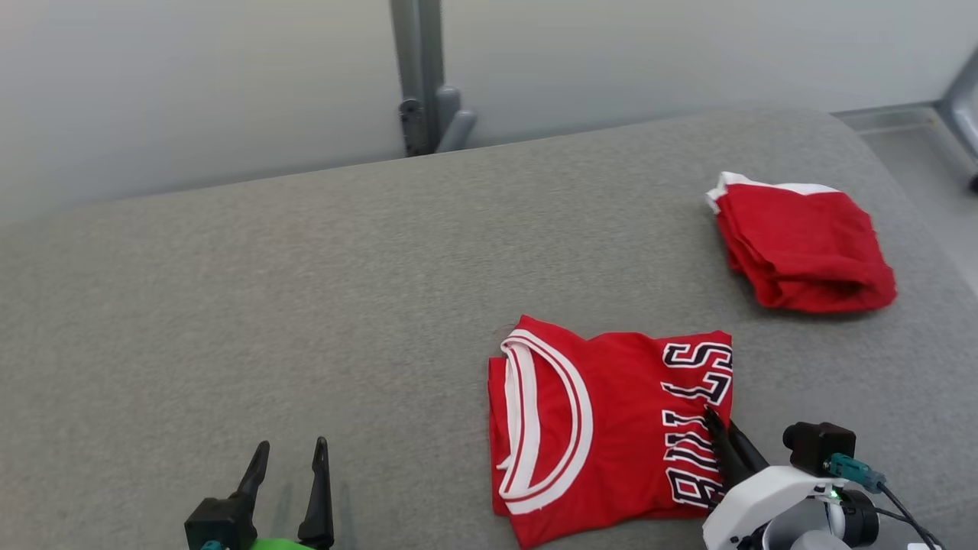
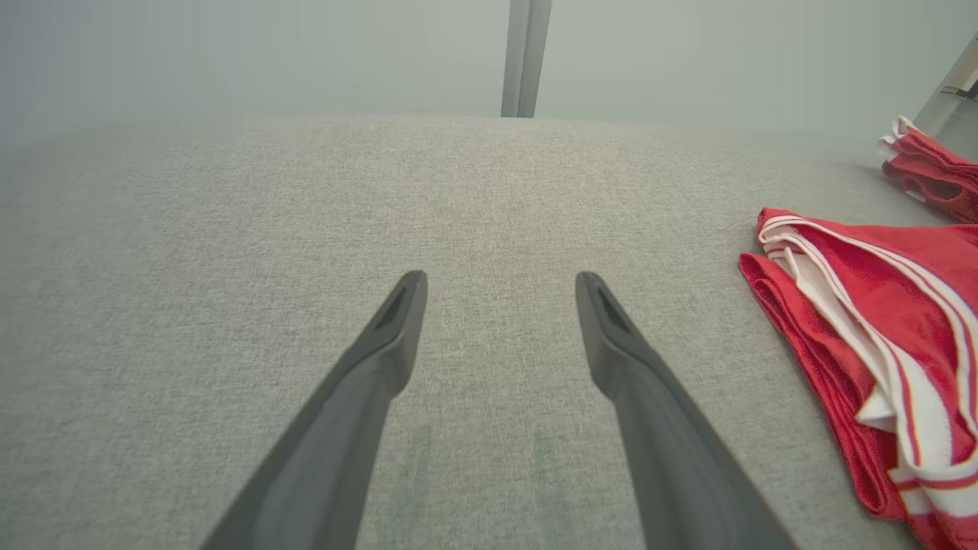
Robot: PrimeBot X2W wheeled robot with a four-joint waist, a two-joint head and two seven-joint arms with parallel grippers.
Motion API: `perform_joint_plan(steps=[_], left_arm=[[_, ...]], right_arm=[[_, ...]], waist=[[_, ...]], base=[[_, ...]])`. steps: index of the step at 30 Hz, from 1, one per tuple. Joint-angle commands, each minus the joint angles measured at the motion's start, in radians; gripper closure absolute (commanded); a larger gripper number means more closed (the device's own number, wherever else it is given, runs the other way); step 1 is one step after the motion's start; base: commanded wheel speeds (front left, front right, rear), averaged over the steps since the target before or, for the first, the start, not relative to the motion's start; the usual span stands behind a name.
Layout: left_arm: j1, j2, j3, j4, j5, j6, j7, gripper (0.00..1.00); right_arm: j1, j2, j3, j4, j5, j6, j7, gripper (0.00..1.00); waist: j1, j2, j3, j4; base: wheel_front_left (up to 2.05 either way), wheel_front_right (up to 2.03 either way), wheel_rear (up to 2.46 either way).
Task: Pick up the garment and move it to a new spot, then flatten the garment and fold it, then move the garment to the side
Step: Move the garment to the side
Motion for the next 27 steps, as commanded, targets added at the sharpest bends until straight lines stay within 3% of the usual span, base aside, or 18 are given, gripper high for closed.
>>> perform_joint_plan(steps=[1, 6, 12, 19, 27], left_arm=[[-0.020, 0.003, -0.005, 0.003, -0.010, 0.007, 0.000, 0.00], [-0.047, 0.003, -0.021, 0.005, -0.010, 0.004, 0.000, 0.00], [-0.065, 0.003, -0.037, 0.011, 0.006, -0.003, 0.000, 0.00], [-0.072, 0.004, -0.039, 0.025, 0.028, -0.012, 0.000, 0.00], [-0.094, 0.004, -0.025, 0.044, 0.060, -0.022, 0.000, 0.00]], right_arm=[[0.004, -0.001, 0.001, -0.007, -0.008, -0.002, -0.004, 1.00], [-0.003, -0.009, 0.034, -0.022, -0.006, -0.002, -0.004, 1.00], [-0.005, -0.004, 0.049, -0.041, 0.008, -0.002, -0.004, 1.00], [-0.093, -0.033, 0.136, -0.091, -0.013, -0.002, -0.004, 1.00], [-0.383, -0.055, 0.212, -0.075, 0.006, -0.002, 0.007, 1.00]], waist=[[0.0000, 0.0086, 0.003, -0.268], [0.0000, 0.0086, 0.022, -0.367], [0.0000, 0.0086, 0.042, -0.392], [0.0000, 0.0086, 0.078, -0.330], [0.0000, 0.0086, 0.135, -0.218]], base=[[0.00, 0.00, 0.00], [0.00, 0.00, 0.00], [0.00, 0.00, 0.00], [0.00, 0.00, 0.00], [0.00, 0.00, 0.00]])
